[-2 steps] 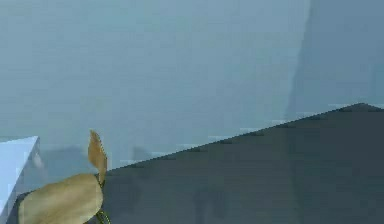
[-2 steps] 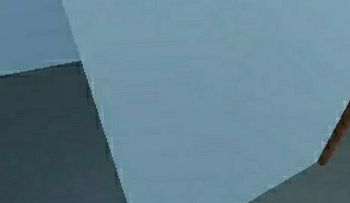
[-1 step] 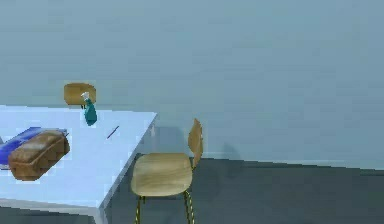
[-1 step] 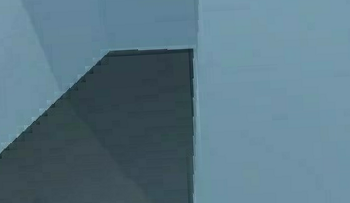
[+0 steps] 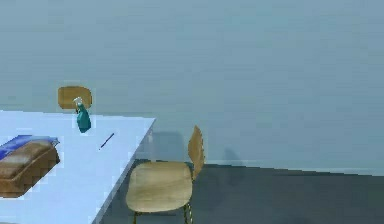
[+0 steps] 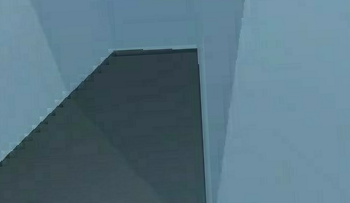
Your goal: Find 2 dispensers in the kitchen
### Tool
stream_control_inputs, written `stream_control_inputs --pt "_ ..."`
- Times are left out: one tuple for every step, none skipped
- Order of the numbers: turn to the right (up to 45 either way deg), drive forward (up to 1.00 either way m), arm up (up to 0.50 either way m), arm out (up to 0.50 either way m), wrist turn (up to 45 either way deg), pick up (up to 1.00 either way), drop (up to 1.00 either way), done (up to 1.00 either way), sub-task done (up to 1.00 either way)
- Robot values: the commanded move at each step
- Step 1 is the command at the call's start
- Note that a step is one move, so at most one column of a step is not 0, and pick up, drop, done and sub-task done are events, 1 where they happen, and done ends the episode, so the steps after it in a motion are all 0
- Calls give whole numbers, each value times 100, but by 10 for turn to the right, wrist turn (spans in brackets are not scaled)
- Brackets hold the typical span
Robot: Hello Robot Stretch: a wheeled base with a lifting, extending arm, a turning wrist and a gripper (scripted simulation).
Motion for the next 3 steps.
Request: stream_control_inputs --pt "-300 0 0 0 0 0 0 0 0" --pt "0 0 0 0 0 0 0 0 100" --pt "-450 0 0 0 0 0 0 0 0"
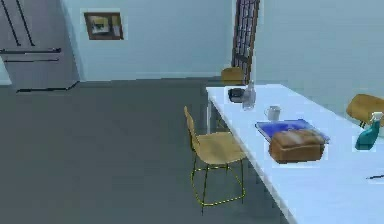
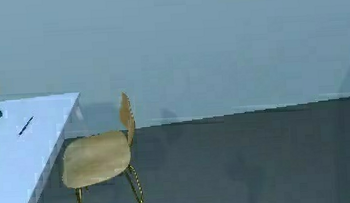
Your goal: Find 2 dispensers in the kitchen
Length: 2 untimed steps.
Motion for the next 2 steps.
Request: stream_control_inputs --pt "-450 0 0 0 0 0 0 0 0" --pt "-150 0 0 0 0 0 0 0 0"
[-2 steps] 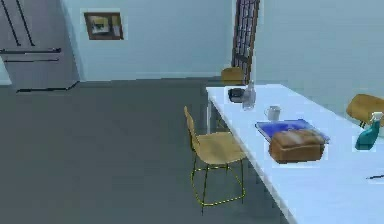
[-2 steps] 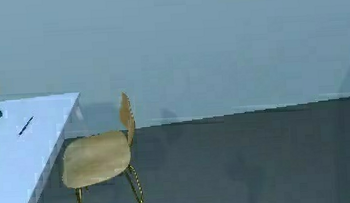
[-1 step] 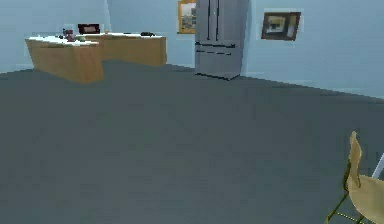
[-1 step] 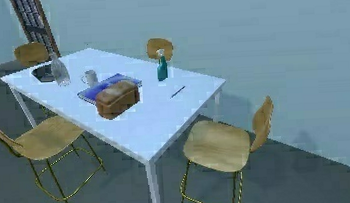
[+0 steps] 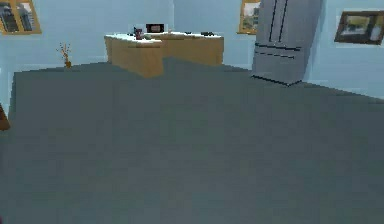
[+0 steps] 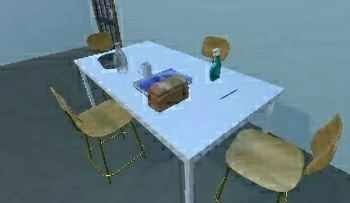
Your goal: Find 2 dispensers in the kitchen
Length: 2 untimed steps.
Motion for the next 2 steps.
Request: stream_control_inputs --pt "0 100 0 0 0 0 0 0 0" --pt "0 100 0 0 0 0 0 0 0"
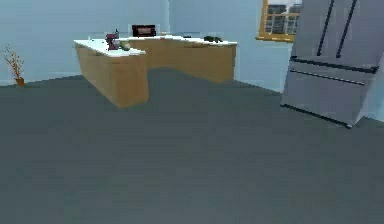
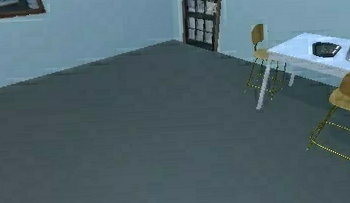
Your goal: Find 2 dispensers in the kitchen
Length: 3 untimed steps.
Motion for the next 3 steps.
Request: stream_control_inputs --pt "0 100 0 0 0 0 0 0 0" --pt "0 100 0 0 0 0 0 0 0" --pt "-30 0 0 0 0 0 0 0 0"
